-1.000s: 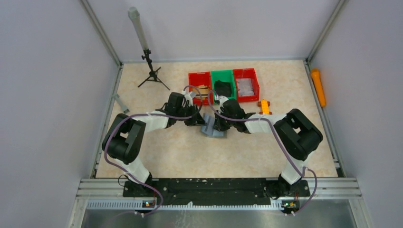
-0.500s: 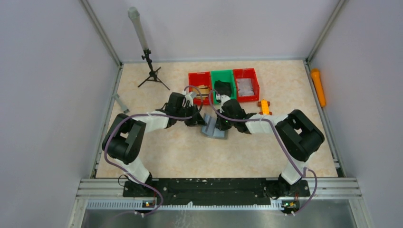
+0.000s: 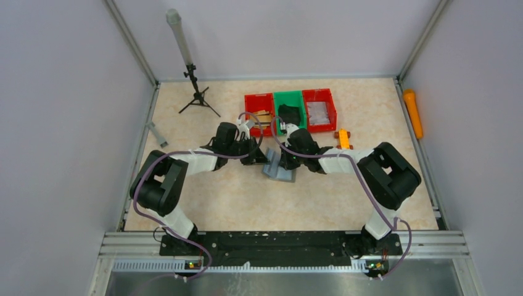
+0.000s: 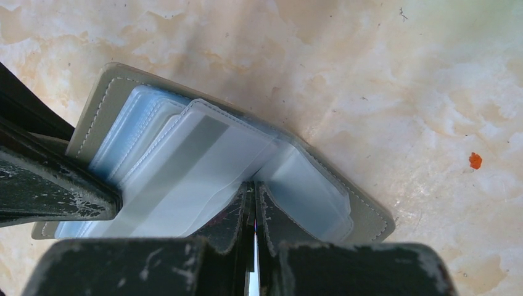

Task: Take the credit cards out of the card holder
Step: Remove the credit card from the card holder.

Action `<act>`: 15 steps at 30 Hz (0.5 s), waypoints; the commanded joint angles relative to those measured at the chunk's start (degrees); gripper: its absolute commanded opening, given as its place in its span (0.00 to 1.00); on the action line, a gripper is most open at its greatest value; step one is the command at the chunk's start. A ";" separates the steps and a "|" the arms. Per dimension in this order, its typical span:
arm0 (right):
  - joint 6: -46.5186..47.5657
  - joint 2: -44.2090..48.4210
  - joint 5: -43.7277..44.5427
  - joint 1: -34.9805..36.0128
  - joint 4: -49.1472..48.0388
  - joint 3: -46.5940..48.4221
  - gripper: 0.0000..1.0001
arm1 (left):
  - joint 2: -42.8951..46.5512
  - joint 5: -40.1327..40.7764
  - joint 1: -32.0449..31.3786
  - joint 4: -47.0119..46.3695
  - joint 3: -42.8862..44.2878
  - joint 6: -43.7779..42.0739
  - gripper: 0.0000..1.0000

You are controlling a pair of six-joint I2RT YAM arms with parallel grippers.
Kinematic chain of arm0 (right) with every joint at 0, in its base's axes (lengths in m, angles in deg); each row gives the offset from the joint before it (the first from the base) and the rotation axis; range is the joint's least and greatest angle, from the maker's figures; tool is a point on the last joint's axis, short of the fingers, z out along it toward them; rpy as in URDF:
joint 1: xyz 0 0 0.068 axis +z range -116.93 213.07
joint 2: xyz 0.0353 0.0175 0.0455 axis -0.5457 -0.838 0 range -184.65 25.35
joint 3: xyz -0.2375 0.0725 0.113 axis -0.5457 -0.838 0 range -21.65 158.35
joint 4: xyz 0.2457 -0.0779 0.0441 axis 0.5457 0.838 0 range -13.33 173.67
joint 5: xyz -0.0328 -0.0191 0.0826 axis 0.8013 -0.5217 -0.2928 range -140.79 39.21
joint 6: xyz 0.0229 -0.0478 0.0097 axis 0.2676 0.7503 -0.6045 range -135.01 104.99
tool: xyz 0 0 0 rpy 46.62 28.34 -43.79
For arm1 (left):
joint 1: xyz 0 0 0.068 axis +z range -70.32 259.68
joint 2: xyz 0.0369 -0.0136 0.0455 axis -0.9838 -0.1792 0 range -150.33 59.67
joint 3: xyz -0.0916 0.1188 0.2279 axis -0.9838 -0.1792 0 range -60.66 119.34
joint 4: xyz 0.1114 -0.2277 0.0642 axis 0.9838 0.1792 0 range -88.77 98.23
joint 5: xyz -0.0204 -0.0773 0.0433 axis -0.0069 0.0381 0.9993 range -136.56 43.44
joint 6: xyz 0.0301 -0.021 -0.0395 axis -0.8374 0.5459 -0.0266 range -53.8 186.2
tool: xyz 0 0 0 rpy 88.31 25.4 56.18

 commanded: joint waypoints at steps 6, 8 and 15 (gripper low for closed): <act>-0.56 -0.28 -4.22 -0.52 -2.28 0.02 0.00 | 1.68 -9.36 -0.32 -11.09 -0.32 4.43 0.05; -0.73 0.03 -4.93 -0.64 -3.03 -0.34 0.00 | 1.73 -9.38 -0.32 -11.37 -0.42 4.51 0.05; -1.25 0.95 -6.54 -1.09 -5.00 -1.48 0.00 | 2.04 -7.45 -0.31 -9.13 -0.16 2.84 0.05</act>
